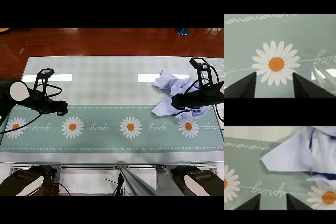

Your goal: Fold the shirts.

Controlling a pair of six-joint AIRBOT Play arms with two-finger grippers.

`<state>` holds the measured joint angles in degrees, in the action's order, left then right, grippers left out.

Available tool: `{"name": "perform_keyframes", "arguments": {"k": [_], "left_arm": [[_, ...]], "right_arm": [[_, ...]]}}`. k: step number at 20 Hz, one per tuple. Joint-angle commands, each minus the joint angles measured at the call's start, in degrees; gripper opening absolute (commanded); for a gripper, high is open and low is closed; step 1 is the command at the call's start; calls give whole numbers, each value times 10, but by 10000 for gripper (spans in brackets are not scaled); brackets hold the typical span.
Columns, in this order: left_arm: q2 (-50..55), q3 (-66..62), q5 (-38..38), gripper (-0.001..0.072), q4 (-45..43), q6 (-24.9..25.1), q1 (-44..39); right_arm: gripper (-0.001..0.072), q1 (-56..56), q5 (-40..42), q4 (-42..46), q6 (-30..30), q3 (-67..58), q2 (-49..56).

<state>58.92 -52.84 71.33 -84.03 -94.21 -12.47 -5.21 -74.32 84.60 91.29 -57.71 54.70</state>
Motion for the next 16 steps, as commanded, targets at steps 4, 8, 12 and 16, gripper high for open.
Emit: {"name": "perform_keyframes", "arguments": {"k": [4,8,12,16], "left_arm": [[0,0,0,546,0,0,0],[0,0,0,546,0,0,0],[0,0,0,546,0,0,0],[0,0,0,546,0,0,0]], "right_arm": [[435,0,-2,0,0,0,0],[435,0,12,48,0,0,0],[515,1,92,150,9,0,0],[609,44,193,199,73,0,26]]}}
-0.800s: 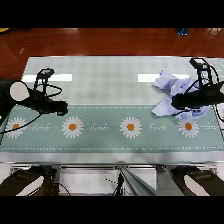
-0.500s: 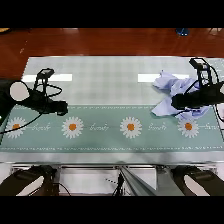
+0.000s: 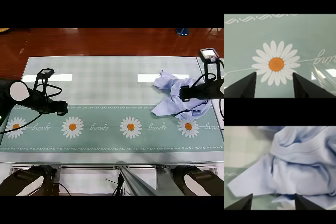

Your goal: Fold the shirts.

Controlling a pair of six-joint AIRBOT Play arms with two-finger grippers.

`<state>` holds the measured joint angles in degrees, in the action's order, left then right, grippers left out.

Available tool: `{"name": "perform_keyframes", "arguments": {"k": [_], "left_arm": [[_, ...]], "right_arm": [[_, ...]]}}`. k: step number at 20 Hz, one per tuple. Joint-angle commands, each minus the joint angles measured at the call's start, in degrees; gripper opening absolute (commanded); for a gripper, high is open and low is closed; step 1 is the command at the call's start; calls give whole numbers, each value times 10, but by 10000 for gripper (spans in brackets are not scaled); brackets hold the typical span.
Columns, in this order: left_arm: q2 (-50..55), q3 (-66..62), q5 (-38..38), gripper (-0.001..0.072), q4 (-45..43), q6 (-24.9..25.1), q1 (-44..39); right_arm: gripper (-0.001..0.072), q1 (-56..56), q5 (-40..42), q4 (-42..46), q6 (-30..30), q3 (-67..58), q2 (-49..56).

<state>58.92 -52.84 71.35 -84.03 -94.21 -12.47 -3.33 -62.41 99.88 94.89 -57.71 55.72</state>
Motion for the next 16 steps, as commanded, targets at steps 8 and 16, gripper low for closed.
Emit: {"name": "perform_keyframes", "arguments": {"k": [8,16], "left_arm": [[0,0,0,546,0,0,0],[0,0,0,546,0,0,0]], "right_arm": [[622,207,155,-26,5,-1,118],[621,221,160,-97,-35,-1,283]]}}
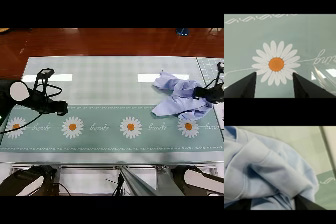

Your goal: Fold the shirts.

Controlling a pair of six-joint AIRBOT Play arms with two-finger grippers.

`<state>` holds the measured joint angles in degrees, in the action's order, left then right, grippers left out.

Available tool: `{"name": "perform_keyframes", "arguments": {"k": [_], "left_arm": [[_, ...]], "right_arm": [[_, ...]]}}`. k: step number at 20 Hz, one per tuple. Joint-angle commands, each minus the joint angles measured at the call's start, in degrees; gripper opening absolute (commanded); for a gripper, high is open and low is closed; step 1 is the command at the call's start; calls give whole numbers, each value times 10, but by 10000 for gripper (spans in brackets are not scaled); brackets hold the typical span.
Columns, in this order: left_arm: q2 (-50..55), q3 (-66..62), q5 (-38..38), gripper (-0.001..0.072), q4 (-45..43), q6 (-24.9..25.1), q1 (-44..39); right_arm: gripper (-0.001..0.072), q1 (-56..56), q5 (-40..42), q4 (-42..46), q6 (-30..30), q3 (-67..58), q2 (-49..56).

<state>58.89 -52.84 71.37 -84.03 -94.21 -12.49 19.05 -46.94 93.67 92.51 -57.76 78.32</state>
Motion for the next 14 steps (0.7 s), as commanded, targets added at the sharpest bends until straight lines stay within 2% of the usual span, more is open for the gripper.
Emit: {"name": "perform_keyframes", "arguments": {"k": [1,3,4,6,7,9,10,14], "left_arm": [[0,0,0,546,0,0,0],[0,0,0,545,0,0,0],[0,0,0,546,0,0,0],[0,0,0,545,0,0,0],[0,0,0,546,0,0,0],[0,0,0,545,0,0,0],[0,0,0,545,0,0,0],[0,0,9,546,0,0,0]], "right_arm": [[621,-11,5,-43,-11,0,74],[597,-32,5,-49,-11,0,95],[556,-42,5,-48,-11,0,99],[336,-56,5,-47,-14,0,99],[274,-59,3,-50,-17,0,100],[65,-61,-6,-54,-18,-2,99],[36,-61,-12,-62,-20,-3,96],[35,-61,-34,-88,-78,-22,43]]}}
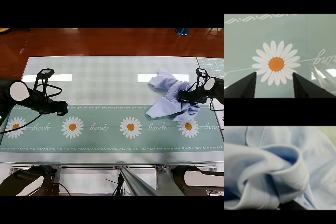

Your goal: Fold the shirts.

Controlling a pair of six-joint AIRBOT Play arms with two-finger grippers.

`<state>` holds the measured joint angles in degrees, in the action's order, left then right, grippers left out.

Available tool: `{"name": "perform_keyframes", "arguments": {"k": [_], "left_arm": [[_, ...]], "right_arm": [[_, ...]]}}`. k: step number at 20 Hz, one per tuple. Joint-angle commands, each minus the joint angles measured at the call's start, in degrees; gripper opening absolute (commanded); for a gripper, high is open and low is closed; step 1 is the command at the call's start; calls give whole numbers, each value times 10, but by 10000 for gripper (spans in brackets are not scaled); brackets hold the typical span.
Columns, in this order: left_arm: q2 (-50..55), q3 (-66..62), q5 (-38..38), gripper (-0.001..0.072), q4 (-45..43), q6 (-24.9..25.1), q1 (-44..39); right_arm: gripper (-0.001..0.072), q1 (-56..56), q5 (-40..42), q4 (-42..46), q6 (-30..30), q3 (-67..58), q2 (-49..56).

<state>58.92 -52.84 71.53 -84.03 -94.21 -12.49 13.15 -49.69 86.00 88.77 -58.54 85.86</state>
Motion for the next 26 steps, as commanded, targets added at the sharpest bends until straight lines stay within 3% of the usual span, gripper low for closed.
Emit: {"name": "perform_keyframes", "arguments": {"k": [1,5,9,13,16,21,26], "left_arm": [[0,0,11,546,0,0,0],[0,0,35,545,0,0,0],[0,0,60,545,0,0,0],[-8,-1,82,545,39,9,0],[-40,-9,72,545,70,22,0],[-111,-56,72,545,68,23,0],[-150,-63,72,545,56,22,0]], "right_arm": [[35,-2,-16,-27,-64,-25,-55],[35,-2,-44,-123,-126,-78,-179],[36,-2,-80,-224,-142,-108,-306],[35,-62,-144,-240,-141,-108,-380],[35,-183,-181,-229,-113,-106,-371],[36,-414,-146,-118,-48,-106,-269],[37,-530,-111,-108,-38,-106,-137]]}}
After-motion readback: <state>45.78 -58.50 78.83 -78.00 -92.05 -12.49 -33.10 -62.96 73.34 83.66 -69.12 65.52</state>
